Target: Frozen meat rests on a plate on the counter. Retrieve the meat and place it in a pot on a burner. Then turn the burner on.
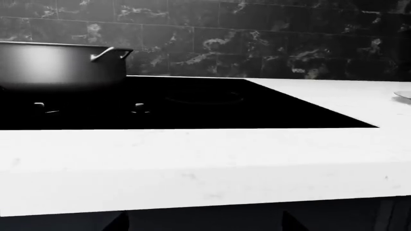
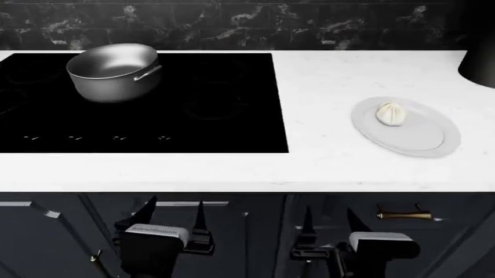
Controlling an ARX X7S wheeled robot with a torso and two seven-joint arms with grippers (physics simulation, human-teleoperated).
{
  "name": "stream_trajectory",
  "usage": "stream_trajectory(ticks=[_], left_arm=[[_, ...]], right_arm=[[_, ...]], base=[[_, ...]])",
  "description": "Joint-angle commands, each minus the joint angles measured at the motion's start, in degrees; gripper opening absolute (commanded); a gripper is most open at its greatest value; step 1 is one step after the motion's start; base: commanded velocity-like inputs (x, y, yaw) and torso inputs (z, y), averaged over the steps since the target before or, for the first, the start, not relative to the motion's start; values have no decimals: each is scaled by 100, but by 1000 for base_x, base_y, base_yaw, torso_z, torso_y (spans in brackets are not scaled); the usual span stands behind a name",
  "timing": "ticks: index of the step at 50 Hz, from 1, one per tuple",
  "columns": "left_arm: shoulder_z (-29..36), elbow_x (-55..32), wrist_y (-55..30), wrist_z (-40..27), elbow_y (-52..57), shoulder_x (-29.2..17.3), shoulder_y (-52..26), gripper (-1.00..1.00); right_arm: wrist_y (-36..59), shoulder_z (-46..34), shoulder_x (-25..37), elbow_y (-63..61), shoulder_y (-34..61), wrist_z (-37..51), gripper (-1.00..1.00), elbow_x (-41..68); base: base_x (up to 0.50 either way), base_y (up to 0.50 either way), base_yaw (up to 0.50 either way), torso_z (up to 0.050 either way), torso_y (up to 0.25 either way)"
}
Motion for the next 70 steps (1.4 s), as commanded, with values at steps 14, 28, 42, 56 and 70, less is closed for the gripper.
stream_trajectory(ticks=[14,28,42,56,70], left_arm=[[242,135,21,-201,-8,-146,15,100],[319,204,-87,-337,73,-240,-31,100],[267,-139,-1636,-483,1799,-493,-26,100],[-1528,-3633,-6948,-1242,5128,-1141,-2076,100],[-2196,-4841,-8604,-1874,4509,-1045,-3555,100]], right_arm=[[60,-56,136,93,93,191,100,85],[115,-129,191,65,110,275,100,103],[1261,-192,410,-1323,-143,691,100,289],[6793,1689,1136,-5093,1773,2661,100,4262],[8145,2177,1547,-4254,3438,4946,100,7890]], base=[[0,-500,0,0,0],[0,-500,0,0,0],[0,-286,0,0,0],[0,0,0,0,0],[0,0,0,0,0]])
